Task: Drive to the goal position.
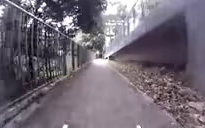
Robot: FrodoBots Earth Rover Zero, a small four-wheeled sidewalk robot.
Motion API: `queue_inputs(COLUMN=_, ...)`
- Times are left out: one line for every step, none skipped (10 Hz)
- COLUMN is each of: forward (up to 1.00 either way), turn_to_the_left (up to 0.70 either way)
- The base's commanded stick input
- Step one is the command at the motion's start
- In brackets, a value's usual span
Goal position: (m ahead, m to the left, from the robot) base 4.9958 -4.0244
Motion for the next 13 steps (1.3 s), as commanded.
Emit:
queue_inputs(forward=1.0, turn_to_the_left=0.0)
queue_inputs(forward=1.0, turn_to_the_left=0.0)
queue_inputs(forward=1.0, turn_to_the_left=0.0)
queue_inputs(forward=1.0, turn_to_the_left=0.0)
queue_inputs(forward=1.0, turn_to_the_left=0.0)
queue_inputs(forward=1.0, turn_to_the_left=0.0)
queue_inputs(forward=1.0, turn_to_the_left=0.0)
queue_inputs(forward=1.0, turn_to_the_left=0.0)
queue_inputs(forward=1.0, turn_to_the_left=0.0)
queue_inputs(forward=1.0, turn_to_the_left=0.0)
queue_inputs(forward=1.0, turn_to_the_left=0.0)
queue_inputs(forward=1.0, turn_to_the_left=0.0)
queue_inputs(forward=1.0, turn_to_the_left=0.0)
